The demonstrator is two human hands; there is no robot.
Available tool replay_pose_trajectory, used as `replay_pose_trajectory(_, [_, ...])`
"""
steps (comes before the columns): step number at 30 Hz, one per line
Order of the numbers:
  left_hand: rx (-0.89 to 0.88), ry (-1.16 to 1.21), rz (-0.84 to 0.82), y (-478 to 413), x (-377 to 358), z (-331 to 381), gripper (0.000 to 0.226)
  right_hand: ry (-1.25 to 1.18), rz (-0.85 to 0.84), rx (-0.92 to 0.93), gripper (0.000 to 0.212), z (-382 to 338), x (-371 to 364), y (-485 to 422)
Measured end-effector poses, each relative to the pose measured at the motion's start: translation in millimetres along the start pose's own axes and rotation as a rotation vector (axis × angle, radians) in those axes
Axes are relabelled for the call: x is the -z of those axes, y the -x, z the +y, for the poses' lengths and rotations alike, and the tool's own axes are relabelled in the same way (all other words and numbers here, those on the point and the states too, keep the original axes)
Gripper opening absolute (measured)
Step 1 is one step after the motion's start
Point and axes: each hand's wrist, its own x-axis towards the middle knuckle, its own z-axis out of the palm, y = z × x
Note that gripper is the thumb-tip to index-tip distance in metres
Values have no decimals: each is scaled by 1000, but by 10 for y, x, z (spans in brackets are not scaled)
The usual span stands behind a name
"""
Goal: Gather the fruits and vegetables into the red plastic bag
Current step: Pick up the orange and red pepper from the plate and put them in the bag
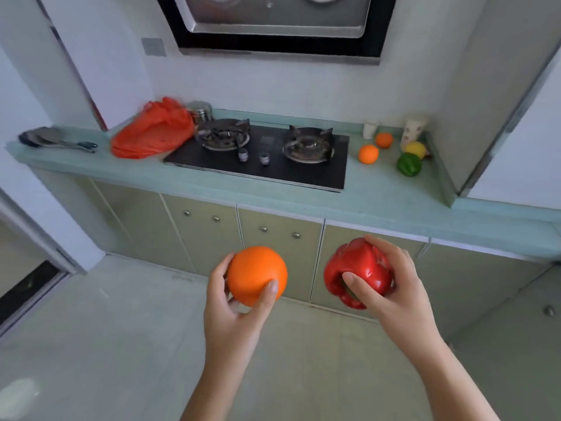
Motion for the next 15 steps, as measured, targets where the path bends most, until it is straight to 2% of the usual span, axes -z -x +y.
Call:
replay_pose_trajectory(9, [53,-13,121,-1549,1275,-94,68,-27,-165,75,58,-507,-1942,-1074])
replay_pose_trajectory(15, [82,-18,208,-2102,1931,-210,60,-19,-276,97,58,-685,-2872,-1343])
